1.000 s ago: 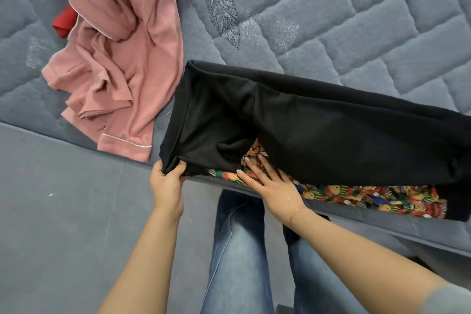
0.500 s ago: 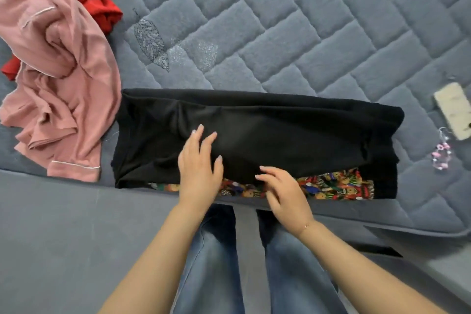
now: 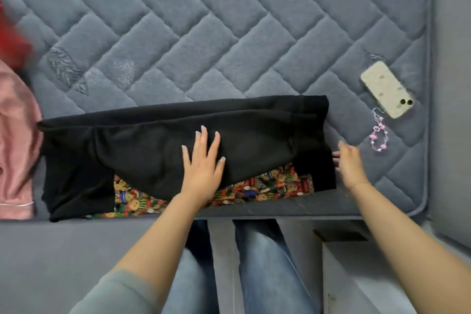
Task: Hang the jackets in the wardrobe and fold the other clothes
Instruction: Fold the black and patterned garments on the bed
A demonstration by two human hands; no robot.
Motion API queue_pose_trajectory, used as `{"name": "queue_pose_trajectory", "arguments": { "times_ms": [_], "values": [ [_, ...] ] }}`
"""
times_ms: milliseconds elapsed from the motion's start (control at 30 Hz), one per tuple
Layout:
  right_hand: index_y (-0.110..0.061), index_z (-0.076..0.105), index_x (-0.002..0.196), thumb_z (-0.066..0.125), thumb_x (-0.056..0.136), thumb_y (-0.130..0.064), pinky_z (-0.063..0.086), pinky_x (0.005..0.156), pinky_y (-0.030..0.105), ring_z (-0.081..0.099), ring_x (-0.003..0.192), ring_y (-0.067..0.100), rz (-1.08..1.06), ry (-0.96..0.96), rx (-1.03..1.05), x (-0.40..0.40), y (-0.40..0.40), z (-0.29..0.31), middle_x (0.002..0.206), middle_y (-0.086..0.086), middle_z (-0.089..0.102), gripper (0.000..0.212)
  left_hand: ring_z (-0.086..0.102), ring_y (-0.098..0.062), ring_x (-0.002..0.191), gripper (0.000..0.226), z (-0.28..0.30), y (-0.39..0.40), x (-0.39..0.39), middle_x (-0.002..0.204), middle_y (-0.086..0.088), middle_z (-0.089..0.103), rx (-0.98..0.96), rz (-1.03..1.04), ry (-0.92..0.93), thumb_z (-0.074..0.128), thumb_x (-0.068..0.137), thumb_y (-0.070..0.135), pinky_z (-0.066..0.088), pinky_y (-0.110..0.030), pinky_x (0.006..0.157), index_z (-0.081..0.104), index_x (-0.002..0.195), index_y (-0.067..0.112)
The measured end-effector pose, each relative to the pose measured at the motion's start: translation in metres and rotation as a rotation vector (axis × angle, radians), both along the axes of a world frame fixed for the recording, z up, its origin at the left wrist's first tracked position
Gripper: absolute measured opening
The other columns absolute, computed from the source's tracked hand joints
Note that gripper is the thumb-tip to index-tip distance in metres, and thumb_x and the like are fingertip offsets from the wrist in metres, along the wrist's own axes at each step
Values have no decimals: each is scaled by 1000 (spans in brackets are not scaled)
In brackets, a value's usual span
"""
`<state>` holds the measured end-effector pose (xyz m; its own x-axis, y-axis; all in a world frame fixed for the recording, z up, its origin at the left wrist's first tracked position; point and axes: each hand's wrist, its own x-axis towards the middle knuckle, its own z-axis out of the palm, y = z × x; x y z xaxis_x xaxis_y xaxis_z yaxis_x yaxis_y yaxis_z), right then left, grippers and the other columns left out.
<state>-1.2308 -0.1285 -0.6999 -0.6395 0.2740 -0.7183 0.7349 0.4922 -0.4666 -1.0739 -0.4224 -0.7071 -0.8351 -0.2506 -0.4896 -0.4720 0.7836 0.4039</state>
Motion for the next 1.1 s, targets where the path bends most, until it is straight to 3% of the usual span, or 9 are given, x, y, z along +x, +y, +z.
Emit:
{"name": "queue_pose_trajectory", "arguments": {
  "times_ms": [133, 233, 333, 400, 467, 567, 700, 800, 1100],
  "values": [
    [-4, 60, 119, 27, 105, -36, 44, 72, 30, 55, 85, 18, -114, -180, -191, -14, 11, -8, 102, 12, 59, 48, -20, -15, 147, 59, 3, 86, -34, 162, 3, -18, 172, -105, -39, 34, 103, 40, -10, -52, 119, 8, 155, 32],
    [-6, 48, 139, 24, 104, -46, 41, 99, 40, 52, 122, 31, -125, -318, -404, -21, 6, -6, 128, 15, 57, 59, -21, -15, 147, 58, 1, 126, -57, 162, 4, -15, 224, -84, -68, 29, 103, 43, -19, -51, 113, 5, 155, 32],
    [-14, 53, 135, 24, 100, -55, 47, 91, 40, 58, 117, 28, -172, -376, -592, -22, -7, 8, 127, 12, 62, 61, -15, -7, 147, 58, 6, 136, -72, 163, 8, -5, 405, 53, -84, 27, 104, 45, -19, -48, 115, 5, 155, 30],
    [-17, 59, 127, 21, 100, -55, 53, 80, 35, 68, 102, 22, -248, -387, -743, -20, -17, 21, 118, 8, 69, 59, -9, -4, 146, 56, 22, 127, -81, 163, 8, 9, 681, 300, -102, 31, 103, 46, -10, -44, 121, 14, 154, 32],
    [-20, 63, 116, 19, 100, -51, 57, 69, 27, 72, 81, 18, -291, -421, -931, -16, -32, 38, 96, 6, 74, 56, 14, -9, 147, 50, 43, 109, -87, 156, 6, 31, 982, 596, -45, 37, 102, 48, 13, -39, 122, 30, 150, 34],
    [-24, 64, 110, 26, 94, -46, 50, 65, 31, 64, 65, 20, -180, -463, -1102, -7, -71, 65, 75, 8, 68, 47, 54, -13, 126, 52, 77, 68, -80, 136, 1, 58, 1288, 809, 49, 39, 97, 55, 47, -30, 100, 50, 138, 25],
    [-23, 43, 139, 28, 93, -41, 51, 71, 33, 63, 71, 23, 56, -440, -1193, 15, -137, 89, 78, 15, 66, 52, 70, -16, 96, 58, 115, 6, -47, 105, -4, 74, 1453, 962, 44, 40, 90, 63, 56, -27, 79, 74, 112, 22],
    [-22, 32, 147, 19, 99, -37, 53, 72, 32, 60, 69, 22, 246, -431, -1215, 37, -198, 102, 73, 11, 61, 52, 68, -23, 79, 62, 124, -49, -10, 89, -14, 69, 1486, 1111, 186, 47, 82, 65, 56, -32, 70, 72, 97, 10],
    [-20, 15, 154, 20, 104, -28, 55, 73, 31, 59, 67, 22, 595, -537, -1095, 131, -409, 100, 73, 13, 56, 51, 58, -26, 122, 71, 104, -224, 118, 138, -13, 57, 1585, 1467, 496, 42, 91, 66, 51, -39, 99, 61, 132, 11]
  ]
}}
